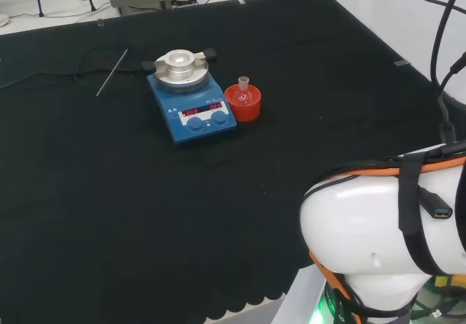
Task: Pick up the round-bottom flask.
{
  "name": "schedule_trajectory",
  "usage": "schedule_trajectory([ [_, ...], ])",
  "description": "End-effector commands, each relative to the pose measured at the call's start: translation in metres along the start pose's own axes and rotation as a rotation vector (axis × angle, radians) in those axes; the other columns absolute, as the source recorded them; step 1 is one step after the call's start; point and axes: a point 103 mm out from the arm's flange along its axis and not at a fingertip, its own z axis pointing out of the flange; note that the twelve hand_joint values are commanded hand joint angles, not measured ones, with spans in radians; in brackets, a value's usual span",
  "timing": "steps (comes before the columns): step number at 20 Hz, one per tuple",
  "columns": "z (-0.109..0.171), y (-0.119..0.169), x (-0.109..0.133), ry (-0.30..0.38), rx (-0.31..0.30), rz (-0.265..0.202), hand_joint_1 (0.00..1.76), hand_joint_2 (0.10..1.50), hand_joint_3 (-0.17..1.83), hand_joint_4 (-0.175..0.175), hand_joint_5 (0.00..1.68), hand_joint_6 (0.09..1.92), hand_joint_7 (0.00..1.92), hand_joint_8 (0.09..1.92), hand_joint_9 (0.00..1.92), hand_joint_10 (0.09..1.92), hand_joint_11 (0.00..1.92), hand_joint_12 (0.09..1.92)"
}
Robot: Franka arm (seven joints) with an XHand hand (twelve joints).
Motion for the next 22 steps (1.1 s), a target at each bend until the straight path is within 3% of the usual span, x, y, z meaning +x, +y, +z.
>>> schedule_trajectory([
  [1,0.001,0.0,0.0,-0.011,-0.011,0.0,0.29,1.1,0.64,-0.034,0.24,0.09,0.4,0.74,0.51,0.85,0.34,1.23],
  [2,0.001,0.0,0.0,-0.012,-0.011,0.0,0.14,1.19,0.52,-0.031,0.23,0.09,0.23,0.64,0.36,0.75,0.16,1.19],
  [3,0.001,-0.03,0.023,-0.027,-0.032,-0.015,0.07,1.24,0.44,-0.03,0.23,0.09,0.15,0.59,0.28,0.7,0.08,1.17],
  [6,0.002,-0.037,0.03,-0.025,-0.025,-0.011,0.01,1.29,0.37,-0.029,0.23,0.09,0.09,0.54,0.22,0.66,0.01,1.16],
  [13,0.014,0.012,0.003,-0.013,0.025,0.022,0.0,1.3,0.35,-0.029,0.22,0.09,0.08,0.53,0.21,0.65,0.0,1.15],
  [22,0.049,0.075,-0.013,0.003,0.088,0.103,0.08,1.27,0.29,-0.029,0.21,0.09,0.08,0.52,0.21,0.65,0.0,1.14],
])
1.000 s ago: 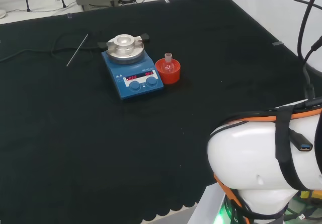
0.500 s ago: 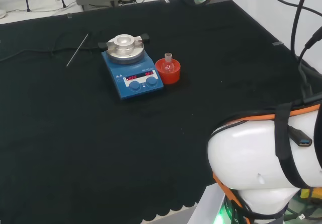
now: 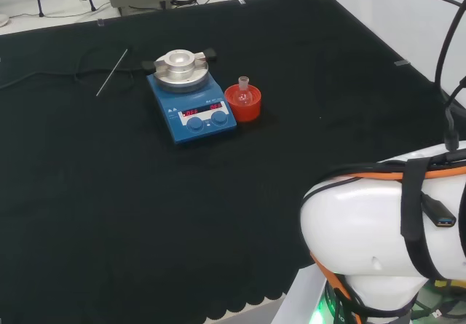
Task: Pick up the round-bottom flask.
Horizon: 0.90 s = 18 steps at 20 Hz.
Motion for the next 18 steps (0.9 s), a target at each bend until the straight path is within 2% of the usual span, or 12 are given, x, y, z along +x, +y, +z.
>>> schedule_trajectory([
  [1,0.078,0.082,-0.017,0.003,0.16,0.093,0.08,1.27,0.28,-0.029,0.22,0.09,0.08,0.52,0.21,0.65,0.0,1.14],
  [4,0.096,0.101,-0.012,0.012,0.156,0.106,0.11,1.26,0.27,-0.031,0.22,0.09,0.09,0.52,0.22,0.66,0.0,1.16],
  [9,0.126,0.147,-0.012,0.05,0.179,0.143,0.17,1.24,0.26,-0.037,0.24,0.09,0.12,0.54,0.26,0.67,0.0,1.21],
  [15,0.162,0.169,-0.014,0.086,0.211,0.214,0.27,1.2,0.24,-0.044,0.27,0.09,0.16,0.57,0.31,0.69,0.0,1.28],
  [18,0.183,0.182,-0.024,0.096,0.237,0.241,0.33,1.17,0.23,-0.05,0.3,0.09,0.17,0.6,0.34,0.7,0.0,1.32],
])
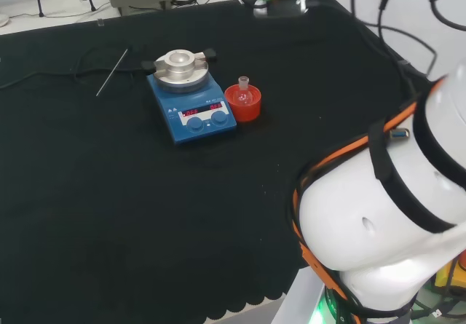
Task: Pick up the round-bottom flask.
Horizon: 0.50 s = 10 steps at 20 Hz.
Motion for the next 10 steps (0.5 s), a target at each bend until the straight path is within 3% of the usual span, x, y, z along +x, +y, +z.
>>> schedule_trajectory([
  [1,0.033,0.066,-0.014,0.08,0.01,0.113,0.34,1.16,0.23,-0.052,0.31,0.09,0.18,0.6,0.35,0.7,0.0,1.32],
  [5,0.052,0.088,-0.03,0.118,0.051,0.108,0.49,1.07,0.23,-0.057,0.34,0.09,0.19,0.63,0.38,0.7,0.0,1.35],
  [6,0.057,0.089,-0.03,0.143,0.121,0.045,0.56,1.02,0.26,-0.057,0.37,0.09,0.2,0.64,0.4,0.69,0.0,1.36],
  [10,0.079,0.103,-0.037,0.143,0.144,0.074,0.69,0.84,0.47,-0.056,0.42,0.09,0.22,0.65,0.42,0.68,0.0,1.38],
])
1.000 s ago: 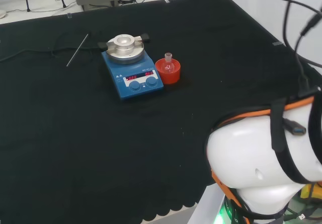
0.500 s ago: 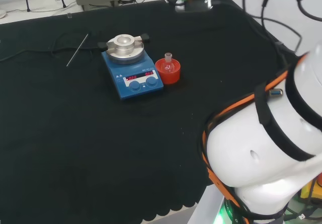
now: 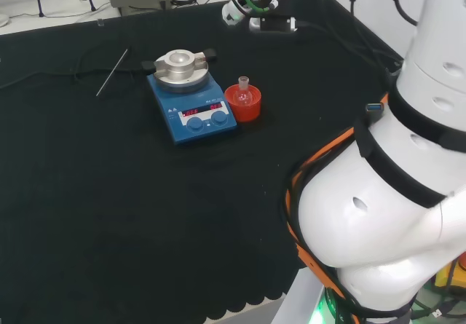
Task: Pick up the round-bottom flask.
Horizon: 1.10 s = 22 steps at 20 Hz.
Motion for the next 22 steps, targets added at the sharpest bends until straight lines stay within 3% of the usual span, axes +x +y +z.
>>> schedule_trajectory([
  [1,0.027,0.039,-0.023,0.053,0.062,0.002,0.71,0.81,0.5,-0.056,0.43,0.09,0.22,0.65,0.42,0.68,0.0,1.38],
  [6,0.05,0.055,-0.032,0.061,0.053,0.024,0.75,0.74,0.56,-0.05,0.47,0.09,0.24,0.65,0.43,0.68,0.0,1.38],
  [9,0.073,0.039,-0.025,0.076,0.026,0.025,0.78,0.69,0.59,-0.047,0.5,0.09,0.26,0.65,0.45,0.68,0.01,1.38],
  [16,0.118,0.036,-0.029,0.109,0.072,0.031,0.8,0.62,0.65,-0.043,0.54,0.09,0.3,0.65,0.48,0.67,0.02,1.38],
  [22,0.137,0.043,-0.031,0.149,0.1,0.037,0.81,0.61,0.66,-0.042,0.56,0.09,0.31,0.65,0.48,0.66,0.03,1.38],
])
